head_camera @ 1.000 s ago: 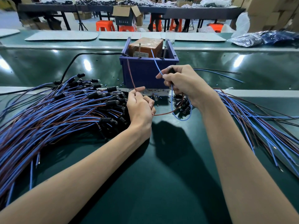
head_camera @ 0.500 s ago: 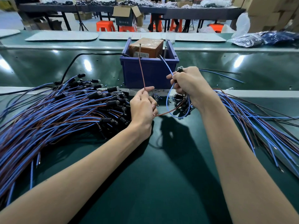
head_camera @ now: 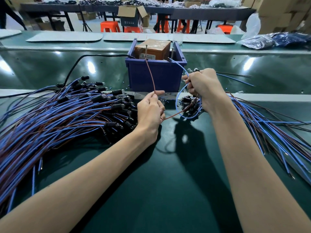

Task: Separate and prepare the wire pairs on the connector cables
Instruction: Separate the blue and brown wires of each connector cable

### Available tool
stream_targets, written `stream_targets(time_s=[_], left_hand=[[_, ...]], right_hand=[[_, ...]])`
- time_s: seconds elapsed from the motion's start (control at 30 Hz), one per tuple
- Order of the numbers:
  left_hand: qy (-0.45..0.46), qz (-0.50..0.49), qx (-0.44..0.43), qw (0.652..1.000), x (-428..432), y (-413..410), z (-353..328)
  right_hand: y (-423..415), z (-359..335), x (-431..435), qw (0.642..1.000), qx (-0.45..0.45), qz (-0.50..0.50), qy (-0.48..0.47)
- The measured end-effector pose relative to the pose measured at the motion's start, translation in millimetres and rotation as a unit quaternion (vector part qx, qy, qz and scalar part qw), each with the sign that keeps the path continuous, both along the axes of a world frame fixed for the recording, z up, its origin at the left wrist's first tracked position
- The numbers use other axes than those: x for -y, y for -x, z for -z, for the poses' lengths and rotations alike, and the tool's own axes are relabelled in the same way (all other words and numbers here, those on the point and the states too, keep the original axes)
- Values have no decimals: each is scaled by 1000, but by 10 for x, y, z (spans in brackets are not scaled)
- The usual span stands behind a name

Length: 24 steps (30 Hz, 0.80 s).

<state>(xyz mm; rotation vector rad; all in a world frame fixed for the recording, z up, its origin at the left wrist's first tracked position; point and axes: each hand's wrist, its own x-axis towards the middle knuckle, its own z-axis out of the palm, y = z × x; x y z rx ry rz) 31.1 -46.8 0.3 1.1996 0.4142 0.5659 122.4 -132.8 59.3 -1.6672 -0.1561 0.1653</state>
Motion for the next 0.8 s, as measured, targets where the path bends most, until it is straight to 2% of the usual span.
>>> stream_targets(time_s=[0.57, 0.67, 0.8], left_hand=[[-18, 14, 1, 1000, -9, -17, 32], [-54, 16, 5, 998, 32, 9, 28], [-109, 30, 0, 994, 90, 71, -10]], right_hand=[[-16, -18, 44, 999, 10, 19, 32], [75, -110, 118, 994, -7, -85, 74], [202, -240, 276, 941, -5, -287, 181]])
